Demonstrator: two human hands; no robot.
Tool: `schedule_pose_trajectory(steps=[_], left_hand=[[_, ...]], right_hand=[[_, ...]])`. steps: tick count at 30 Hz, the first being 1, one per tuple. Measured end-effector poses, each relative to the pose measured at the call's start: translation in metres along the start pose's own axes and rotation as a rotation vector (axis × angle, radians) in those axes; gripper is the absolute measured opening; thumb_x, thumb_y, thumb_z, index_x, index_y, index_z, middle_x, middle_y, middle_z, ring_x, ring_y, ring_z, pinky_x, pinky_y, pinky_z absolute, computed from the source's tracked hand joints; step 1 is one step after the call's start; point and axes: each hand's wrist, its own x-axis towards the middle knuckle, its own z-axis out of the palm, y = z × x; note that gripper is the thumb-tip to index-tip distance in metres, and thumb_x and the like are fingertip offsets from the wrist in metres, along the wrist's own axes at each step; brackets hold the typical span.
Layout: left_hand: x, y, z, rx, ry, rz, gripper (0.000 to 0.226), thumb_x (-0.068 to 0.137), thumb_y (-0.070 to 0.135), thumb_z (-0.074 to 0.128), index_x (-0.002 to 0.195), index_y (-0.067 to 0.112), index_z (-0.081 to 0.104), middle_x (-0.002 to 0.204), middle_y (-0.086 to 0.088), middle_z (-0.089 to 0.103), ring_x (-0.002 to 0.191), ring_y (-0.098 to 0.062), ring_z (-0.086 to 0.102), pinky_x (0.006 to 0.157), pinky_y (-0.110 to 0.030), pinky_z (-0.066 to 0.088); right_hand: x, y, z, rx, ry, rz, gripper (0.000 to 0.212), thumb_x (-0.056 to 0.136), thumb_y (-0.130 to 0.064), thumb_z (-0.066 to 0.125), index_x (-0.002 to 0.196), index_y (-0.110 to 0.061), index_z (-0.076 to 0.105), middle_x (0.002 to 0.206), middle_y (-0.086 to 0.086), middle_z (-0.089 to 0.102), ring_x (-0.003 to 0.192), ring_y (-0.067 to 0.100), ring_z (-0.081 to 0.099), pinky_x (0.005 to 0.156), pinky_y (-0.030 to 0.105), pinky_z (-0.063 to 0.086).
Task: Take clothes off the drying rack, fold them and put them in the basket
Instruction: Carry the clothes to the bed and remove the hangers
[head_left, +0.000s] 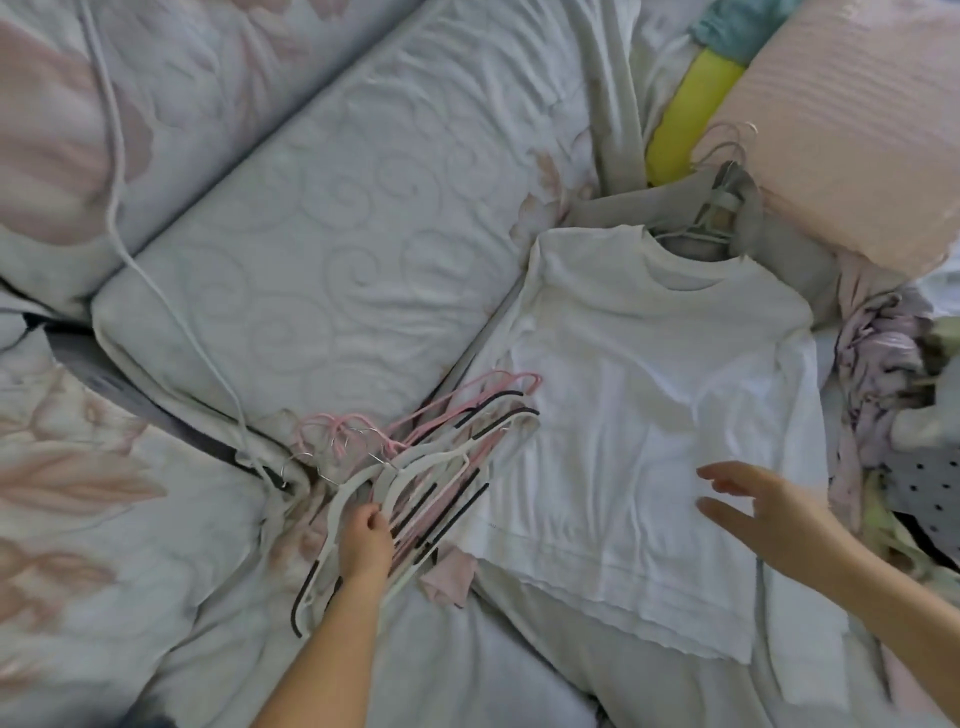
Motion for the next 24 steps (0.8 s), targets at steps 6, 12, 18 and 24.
schedule_pose_trajectory(steps=[6,12,18,24], left_hand=[[0.001,0.033,0.002,0.063,-0.018,0.079,0.022,0.095,0.013,0.051,0.114,0.009,0.062,0.114,-0.006,0.064,0.104,-0.025,0.059,0.087,-0.034,0.046],[-0.001,0.109,0.04,0.084,-0.17,0.421,0.022,0.095,0.012,0.054,0.116,0.009,0.059,0.114,-0.003,0.059,0.102,-0.014,0.054,0.085,-0.023,0.042],[0.03,0.234,0.112,0.196,-0.248,0.679,0.034,0.091,0.014,0.056,0.125,0.011,0.055,0.124,-0.005,0.057,0.106,-0.018,0.056,0.083,-0.023,0.041],[0.046,0.352,0.171,0.325,-0.274,0.873,0.047,0.092,0.016,0.056,0.137,0.007,0.045,0.14,-0.007,0.049,0.126,-0.025,0.047,0.102,-0.035,0.04]], right_hand=[[0.008,-0.021,0.009,0.013,-0.032,-0.038,0.034,0.086,-0.044,0.062,0.119,-0.039,0.054,0.116,-0.009,0.06,0.112,0.012,0.057,0.099,0.035,0.046],[0.011,-0.021,0.003,0.037,-0.027,-0.053,0.04,0.089,-0.042,0.059,0.128,-0.035,0.051,0.118,-0.012,0.055,0.113,0.007,0.055,0.099,0.027,0.045],[0.006,0.029,-0.007,0.162,0.035,0.097,0.036,0.087,-0.046,0.06,0.121,-0.042,0.049,0.117,-0.013,0.058,0.111,0.003,0.054,0.097,0.025,0.045],[0.001,0.077,-0.013,0.394,0.111,0.244,0.064,0.052,-0.083,0.046,0.102,-0.044,0.056,0.103,-0.019,0.062,0.106,0.0,0.057,0.092,0.028,0.048]])
